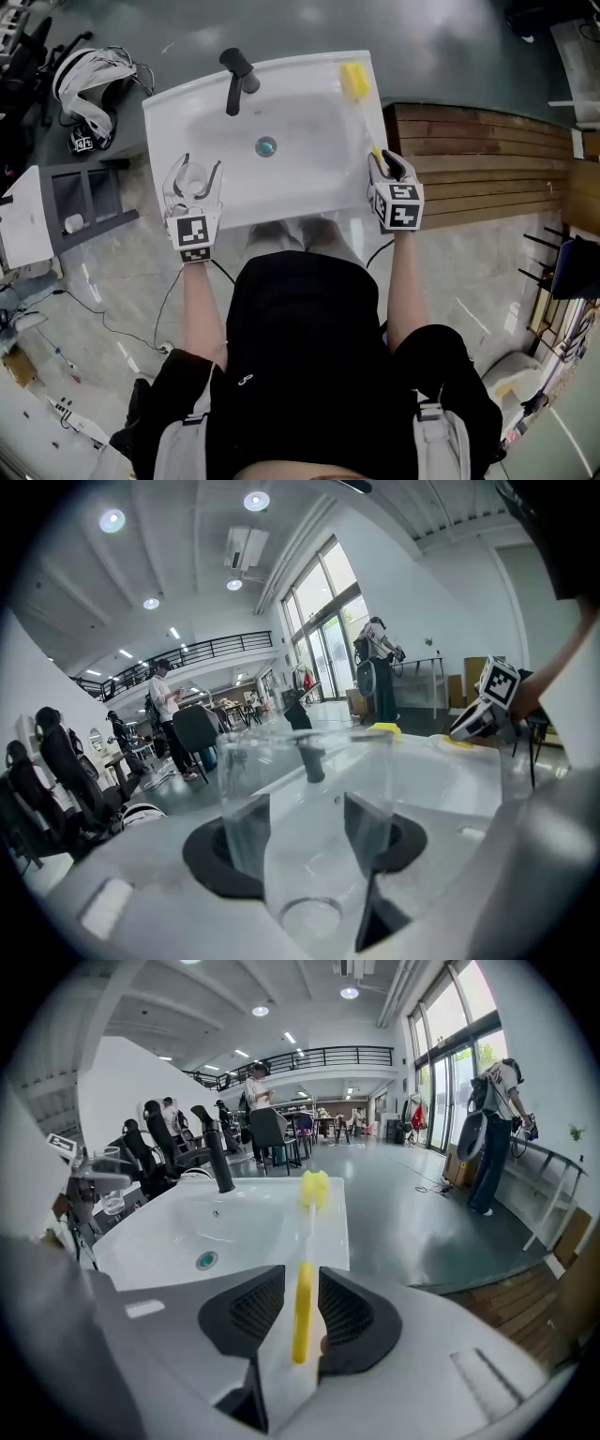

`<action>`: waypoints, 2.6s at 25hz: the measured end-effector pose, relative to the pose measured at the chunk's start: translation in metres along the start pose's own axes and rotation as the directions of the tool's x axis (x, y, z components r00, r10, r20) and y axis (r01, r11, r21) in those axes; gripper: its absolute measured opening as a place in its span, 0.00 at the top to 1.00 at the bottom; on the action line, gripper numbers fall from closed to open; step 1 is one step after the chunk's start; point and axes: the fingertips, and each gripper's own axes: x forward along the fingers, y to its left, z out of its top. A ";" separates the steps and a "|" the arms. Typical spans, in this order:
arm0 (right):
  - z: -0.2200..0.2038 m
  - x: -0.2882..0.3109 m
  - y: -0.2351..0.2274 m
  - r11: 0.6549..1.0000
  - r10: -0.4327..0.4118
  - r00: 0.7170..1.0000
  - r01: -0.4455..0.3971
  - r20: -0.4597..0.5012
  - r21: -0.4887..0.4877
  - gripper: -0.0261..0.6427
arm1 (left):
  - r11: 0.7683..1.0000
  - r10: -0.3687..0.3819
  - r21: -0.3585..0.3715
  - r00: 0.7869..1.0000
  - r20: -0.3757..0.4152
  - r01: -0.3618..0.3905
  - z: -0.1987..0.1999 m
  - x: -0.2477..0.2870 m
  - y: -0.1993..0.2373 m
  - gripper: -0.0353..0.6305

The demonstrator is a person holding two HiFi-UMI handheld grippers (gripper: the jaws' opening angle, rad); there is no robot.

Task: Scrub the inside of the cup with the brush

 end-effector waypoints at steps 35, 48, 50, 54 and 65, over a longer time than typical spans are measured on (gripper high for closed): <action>-0.002 0.004 -0.006 0.994 0.109 0.993 -0.110 -0.039 -0.009 0.86 | 0.994 0.049 0.100 0.999 -0.023 -0.046 0.023 -0.013 -0.035 0.54; 0.029 -0.043 0.017 0.936 0.346 0.938 -0.344 0.018 -0.076 0.86 | 0.982 0.042 0.186 0.998 -0.053 -0.032 0.023 0.007 -0.036 0.54; 0.037 -0.053 0.024 0.918 0.386 0.922 -0.382 0.020 -0.111 0.86 | 0.977 0.046 0.211 0.997 -0.061 -0.032 0.025 0.008 -0.034 0.54; 0.045 -0.068 0.038 0.878 0.460 0.888 -0.451 0.024 -0.164 0.86 | 0.968 0.055 0.250 0.995 -0.080 -0.033 0.021 0.008 -0.033 0.54; 0.047 -0.094 0.084 0.742 0.606 0.793 -0.590 -0.057 -0.318 0.86 | 0.867 0.137 0.496 0.976 -0.172 -0.034 0.011 0.004 -0.023 0.54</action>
